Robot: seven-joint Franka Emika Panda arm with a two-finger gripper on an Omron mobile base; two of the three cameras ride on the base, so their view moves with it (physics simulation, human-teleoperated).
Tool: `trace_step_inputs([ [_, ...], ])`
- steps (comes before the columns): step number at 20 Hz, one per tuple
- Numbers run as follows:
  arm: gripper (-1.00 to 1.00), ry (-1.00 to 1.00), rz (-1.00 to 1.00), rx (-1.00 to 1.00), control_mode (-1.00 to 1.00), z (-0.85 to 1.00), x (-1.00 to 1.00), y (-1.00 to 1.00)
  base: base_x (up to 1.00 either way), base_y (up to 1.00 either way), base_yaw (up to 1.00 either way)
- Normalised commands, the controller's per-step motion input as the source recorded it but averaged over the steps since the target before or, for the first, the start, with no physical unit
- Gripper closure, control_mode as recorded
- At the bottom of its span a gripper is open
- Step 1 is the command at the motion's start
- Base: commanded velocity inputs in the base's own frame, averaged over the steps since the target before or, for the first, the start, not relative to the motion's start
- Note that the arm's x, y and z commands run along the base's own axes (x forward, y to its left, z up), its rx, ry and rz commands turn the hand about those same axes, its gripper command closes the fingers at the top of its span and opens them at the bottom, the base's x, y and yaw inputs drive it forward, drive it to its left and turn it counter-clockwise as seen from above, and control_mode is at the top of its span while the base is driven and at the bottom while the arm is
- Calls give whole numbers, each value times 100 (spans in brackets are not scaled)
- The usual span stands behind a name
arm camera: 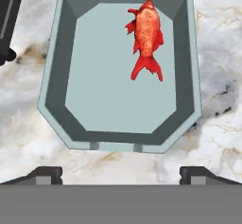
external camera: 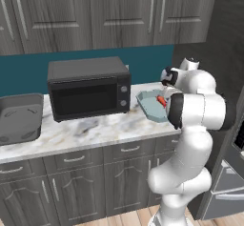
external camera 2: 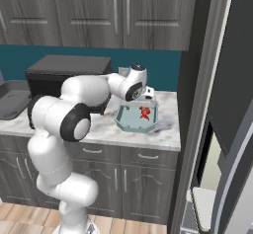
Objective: Place one lime and one fish in each tupperware on the nearby counter, to pack two identical lunches.
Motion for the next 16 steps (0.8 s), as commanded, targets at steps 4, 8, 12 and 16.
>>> trace_step_inputs([
  [4,-100,0,0,-1,-100,44,-100,61,0,0,0],
  [8,-100,0,0,0,-100,56,-100,43,0,0,0],
  [12,-100,-7,-3,0,-100,68,-100,23,0,0,0],
  [16,-100,-15,-5,0,-100,61,-100,27,0,0,0],
])
